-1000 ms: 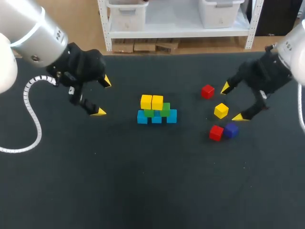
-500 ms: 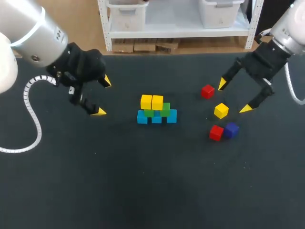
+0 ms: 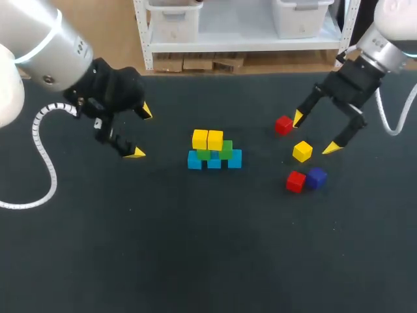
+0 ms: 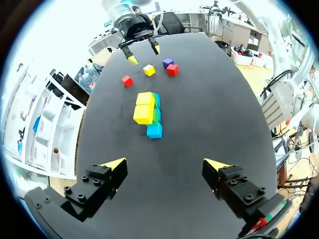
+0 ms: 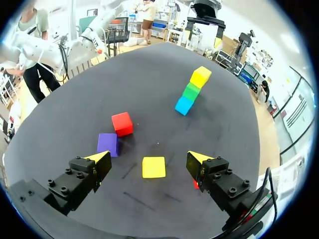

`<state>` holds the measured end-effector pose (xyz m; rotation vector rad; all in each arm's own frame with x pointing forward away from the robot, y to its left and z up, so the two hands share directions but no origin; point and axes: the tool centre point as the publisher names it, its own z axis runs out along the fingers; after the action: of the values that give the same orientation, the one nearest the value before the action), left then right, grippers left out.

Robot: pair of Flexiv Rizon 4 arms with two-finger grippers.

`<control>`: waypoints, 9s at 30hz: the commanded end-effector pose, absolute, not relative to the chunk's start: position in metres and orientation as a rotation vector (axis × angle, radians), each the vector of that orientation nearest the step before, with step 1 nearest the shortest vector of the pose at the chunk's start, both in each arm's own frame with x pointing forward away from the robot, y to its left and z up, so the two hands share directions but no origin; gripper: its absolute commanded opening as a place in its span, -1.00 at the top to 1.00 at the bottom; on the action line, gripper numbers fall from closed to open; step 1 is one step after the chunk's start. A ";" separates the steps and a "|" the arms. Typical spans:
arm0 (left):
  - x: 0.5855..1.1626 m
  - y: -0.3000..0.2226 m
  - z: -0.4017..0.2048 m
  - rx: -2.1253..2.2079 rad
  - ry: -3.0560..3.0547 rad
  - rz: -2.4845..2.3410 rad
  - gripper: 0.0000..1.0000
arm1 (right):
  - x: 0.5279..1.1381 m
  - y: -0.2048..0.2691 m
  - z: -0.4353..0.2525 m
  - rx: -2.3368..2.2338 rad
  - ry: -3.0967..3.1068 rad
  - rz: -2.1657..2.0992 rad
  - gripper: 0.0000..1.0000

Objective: Place the blue cubes, place green cubes on the blue cubes, place the yellow cubes on the green cubes, then place the red cubes on the yellow cubes, and place purple cube on the red cubes.

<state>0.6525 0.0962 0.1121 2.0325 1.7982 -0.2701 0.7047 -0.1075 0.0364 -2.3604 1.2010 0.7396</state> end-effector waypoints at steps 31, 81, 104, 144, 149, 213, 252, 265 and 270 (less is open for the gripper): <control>0.653 0.097 0.112 2.033 1.793 -0.273 -1.00 | 0.710 -0.105 -0.007 -2.336 1.213 0.823 0.10; 0.653 0.097 0.112 2.033 1.793 -0.273 -1.00 | 0.693 0.002 0.083 -1.699 1.872 0.496 1.00; 0.653 0.097 0.112 2.033 1.793 -0.273 -1.00 | 0.691 0.054 0.068 -1.739 1.878 0.538 1.00; 0.653 0.097 0.112 2.033 1.793 -0.273 -1.00 | 0.696 0.067 0.056 -1.756 1.886 0.557 1.00; 0.653 0.097 0.112 2.033 1.793 -0.273 -1.00 | 0.697 0.067 0.055 -1.755 1.886 0.559 1.00; 0.653 0.097 0.112 2.033 1.793 -0.273 -1.00 | 0.706 -0.027 0.078 -1.489 2.117 0.369 -1.00; 0.653 0.097 0.112 2.033 1.793 -0.273 -1.00 | 0.773 -0.079 0.003 -1.014 2.415 0.318 -1.00; 0.653 0.097 0.112 2.033 1.793 -0.273 -1.00 | 0.782 -0.078 -0.007 -1.001 2.442 0.315 -1.00; 0.653 0.097 0.112 2.033 1.793 -0.273 -1.00 | 0.782 -0.074 -0.011 -0.998 2.444 0.323 0.05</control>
<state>0.6526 0.0961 0.1121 2.0322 1.7988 -0.2698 0.7798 -0.0759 -0.0085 -0.9988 2.4424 0.3224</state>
